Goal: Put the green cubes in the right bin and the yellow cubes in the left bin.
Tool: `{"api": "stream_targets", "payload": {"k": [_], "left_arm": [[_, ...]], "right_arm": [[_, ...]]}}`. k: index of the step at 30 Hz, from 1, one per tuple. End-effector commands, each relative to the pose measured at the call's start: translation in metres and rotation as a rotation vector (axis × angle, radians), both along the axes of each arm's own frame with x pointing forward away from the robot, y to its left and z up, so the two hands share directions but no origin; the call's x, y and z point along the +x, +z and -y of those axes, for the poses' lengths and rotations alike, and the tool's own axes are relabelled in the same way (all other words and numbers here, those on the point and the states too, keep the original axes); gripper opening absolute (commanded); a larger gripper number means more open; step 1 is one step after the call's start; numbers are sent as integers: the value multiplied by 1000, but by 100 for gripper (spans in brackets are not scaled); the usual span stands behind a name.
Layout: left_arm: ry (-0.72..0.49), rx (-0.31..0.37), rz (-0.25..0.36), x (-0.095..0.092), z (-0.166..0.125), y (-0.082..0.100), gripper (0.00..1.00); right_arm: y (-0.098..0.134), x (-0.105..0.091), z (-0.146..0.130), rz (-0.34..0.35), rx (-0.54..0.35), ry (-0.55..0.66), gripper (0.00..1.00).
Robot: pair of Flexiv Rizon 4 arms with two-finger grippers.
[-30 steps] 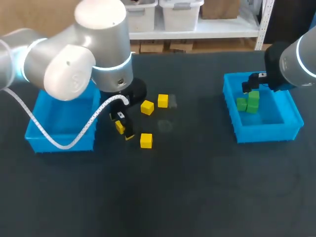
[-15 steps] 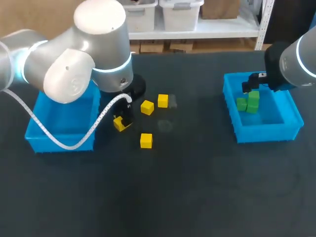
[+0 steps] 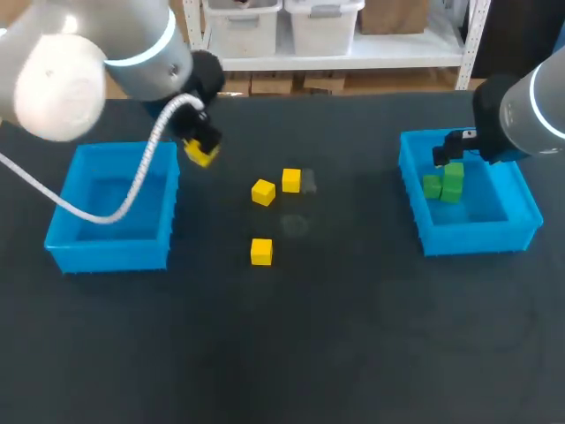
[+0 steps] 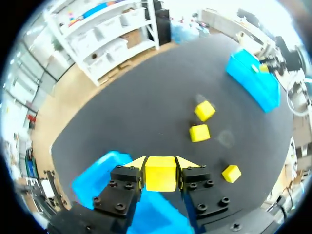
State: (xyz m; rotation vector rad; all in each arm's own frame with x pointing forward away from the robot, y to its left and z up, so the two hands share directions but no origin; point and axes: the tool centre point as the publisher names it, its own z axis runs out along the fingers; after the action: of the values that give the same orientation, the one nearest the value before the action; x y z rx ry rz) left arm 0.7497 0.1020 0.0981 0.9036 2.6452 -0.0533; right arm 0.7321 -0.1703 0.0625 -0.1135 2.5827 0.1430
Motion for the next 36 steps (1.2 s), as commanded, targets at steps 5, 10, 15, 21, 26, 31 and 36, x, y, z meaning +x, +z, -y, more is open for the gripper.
{"api": "stream_targets", "payload": {"k": [5,10,15,21,26,31,36], "left_arm": [[112,-14,38,-3,-66,26,0],[157,17,1,-17,-94,14,0],[203,75,-68,-35,-111,-8,0],[204,102,-134,-53,-119,-31,0],[217,97,-139,-52,-122,-33,100],[191,90,-128,-43,-116,-20,100],[75,56,-91,-32,-81,8,100]], "right_arm": [[0,-1,0,6,-1,-2,100],[0,-1,0,6,-1,-2,100],[0,-1,0,6,-1,-2,100],[0,-1,0,6,-1,-2,100],[0,-1,0,6,-1,-2,100],[0,-1,0,6,-1,-2,100],[0,-1,0,6,-1,-2,100]]}}
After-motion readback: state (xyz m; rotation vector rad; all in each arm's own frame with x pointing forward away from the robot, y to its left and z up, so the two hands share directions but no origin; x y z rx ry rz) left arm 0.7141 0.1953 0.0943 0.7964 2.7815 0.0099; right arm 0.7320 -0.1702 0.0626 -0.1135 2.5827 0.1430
